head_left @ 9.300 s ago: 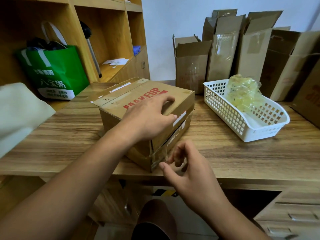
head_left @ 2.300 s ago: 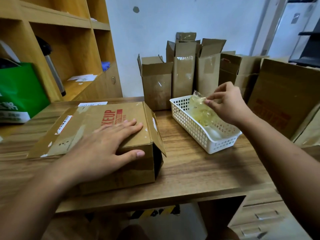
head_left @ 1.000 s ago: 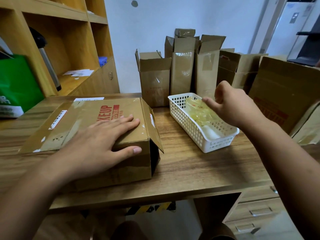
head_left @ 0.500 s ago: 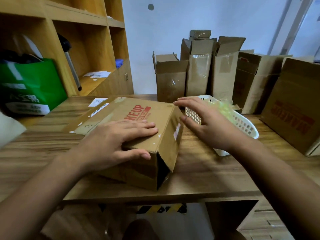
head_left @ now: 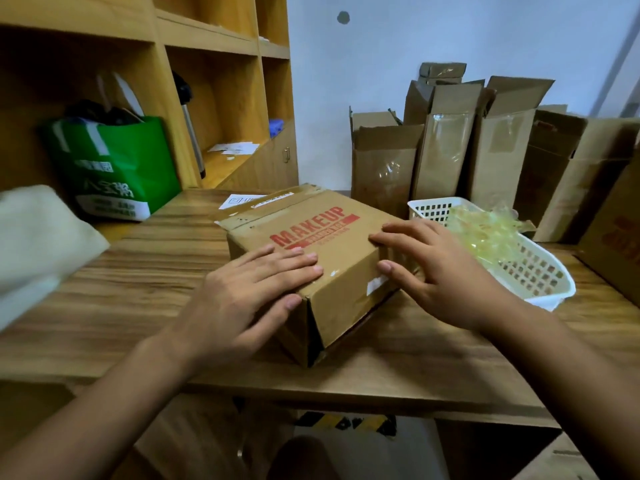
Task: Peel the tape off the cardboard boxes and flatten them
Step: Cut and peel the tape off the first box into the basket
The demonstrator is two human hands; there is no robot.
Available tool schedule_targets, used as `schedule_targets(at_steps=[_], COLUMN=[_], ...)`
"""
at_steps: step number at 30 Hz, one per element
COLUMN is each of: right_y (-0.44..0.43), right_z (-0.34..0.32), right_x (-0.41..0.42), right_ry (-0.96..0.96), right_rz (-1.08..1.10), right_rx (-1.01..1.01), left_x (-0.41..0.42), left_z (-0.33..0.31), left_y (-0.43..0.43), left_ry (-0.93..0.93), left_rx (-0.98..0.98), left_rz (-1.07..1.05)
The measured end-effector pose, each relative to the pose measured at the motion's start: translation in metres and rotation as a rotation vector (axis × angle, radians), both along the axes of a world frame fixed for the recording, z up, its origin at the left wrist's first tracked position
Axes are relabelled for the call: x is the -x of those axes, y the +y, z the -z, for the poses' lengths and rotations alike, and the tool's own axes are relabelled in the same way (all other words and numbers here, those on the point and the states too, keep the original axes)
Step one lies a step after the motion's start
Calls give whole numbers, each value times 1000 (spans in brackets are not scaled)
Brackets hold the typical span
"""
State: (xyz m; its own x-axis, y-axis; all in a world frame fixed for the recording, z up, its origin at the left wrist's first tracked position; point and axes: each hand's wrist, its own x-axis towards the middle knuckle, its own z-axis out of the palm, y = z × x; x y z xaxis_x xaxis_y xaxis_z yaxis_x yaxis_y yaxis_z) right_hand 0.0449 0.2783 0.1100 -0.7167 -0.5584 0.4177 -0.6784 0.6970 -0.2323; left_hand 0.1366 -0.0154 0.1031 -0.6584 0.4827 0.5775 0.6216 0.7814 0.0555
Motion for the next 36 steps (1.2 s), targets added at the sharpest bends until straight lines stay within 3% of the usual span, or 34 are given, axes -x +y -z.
schedule_targets(at_steps=[8,23,31,36], right_y=[5,37,44,45], right_z=[-2,8,21,22], right_x=[-13,-32,-29,-30], right_ry=[121,129,75,55], right_rz=[37,-108,-86,-90], right_rx=[-24,109,24,80], left_x=[-9,8,-3,-12], left_z=[9,9,14,14], left_y=[-2,-14,-2,4], left_ry=[-64,-205,-94,-15], left_rx=[35,90,29,49], left_rz=[-149,-221,-175,-89])
